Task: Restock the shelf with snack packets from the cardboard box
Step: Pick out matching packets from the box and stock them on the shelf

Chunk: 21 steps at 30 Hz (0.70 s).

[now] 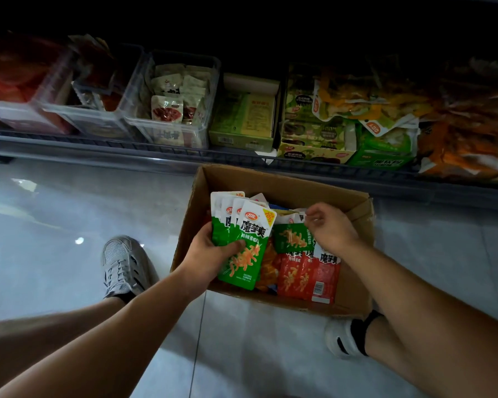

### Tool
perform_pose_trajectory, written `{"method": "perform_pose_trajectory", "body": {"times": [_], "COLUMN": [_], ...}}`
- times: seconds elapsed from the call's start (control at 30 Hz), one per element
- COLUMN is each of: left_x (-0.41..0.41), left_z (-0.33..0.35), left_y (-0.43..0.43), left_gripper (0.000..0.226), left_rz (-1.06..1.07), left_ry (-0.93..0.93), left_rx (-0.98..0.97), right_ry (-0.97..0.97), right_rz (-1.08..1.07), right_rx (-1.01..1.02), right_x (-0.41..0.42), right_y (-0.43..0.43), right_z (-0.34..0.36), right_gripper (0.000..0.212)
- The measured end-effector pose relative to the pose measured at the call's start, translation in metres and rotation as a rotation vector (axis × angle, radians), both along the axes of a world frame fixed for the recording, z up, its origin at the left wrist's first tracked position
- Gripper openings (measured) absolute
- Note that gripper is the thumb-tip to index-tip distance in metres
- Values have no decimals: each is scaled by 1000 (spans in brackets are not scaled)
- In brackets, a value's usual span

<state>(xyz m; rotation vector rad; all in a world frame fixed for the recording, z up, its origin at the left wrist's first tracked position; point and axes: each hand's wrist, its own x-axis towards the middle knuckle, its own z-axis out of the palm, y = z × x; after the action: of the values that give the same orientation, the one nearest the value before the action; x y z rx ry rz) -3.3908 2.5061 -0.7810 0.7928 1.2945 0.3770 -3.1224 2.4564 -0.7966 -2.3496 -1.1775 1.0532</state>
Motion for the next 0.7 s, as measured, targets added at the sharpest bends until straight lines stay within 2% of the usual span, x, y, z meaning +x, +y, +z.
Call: {"method": "perform_pose_trajectory", "body": {"times": [0.17,0.27,0.4,0.5,0.6,0.67,0.7], "left_x": [-2,-3,-3,-3,-2,-2,-2], "left_z": [-2,-2,-3,-4,-4,-6,-6], "left_y": [1,1,1,2,1,2,2], "left_gripper": [46,46,49,48,47,47,47], "left_rz": [-11,-35,-41,-26,-14,5,17], "left_ry": [-9,-12,-13,-6,-1,2,4], "left_rx": [0,1,-1,-1,-3,-7,-10], "right_ry": [-282,-399,-464,-414,-392,-344,-249], "right_rz": [265,309,283,250,219,172,122], "right_rx": [-172,-190,-189,-158,-41,55,94], "right_x": [2,-1,3,8,11,12,12], "right_y": [-13,-17,-22,-21,-18,-14,-10], "right_z": [-28,-37,-41,-39,-30,-20,-14], "right_gripper": [66,73,65,50,24,18,16]}}
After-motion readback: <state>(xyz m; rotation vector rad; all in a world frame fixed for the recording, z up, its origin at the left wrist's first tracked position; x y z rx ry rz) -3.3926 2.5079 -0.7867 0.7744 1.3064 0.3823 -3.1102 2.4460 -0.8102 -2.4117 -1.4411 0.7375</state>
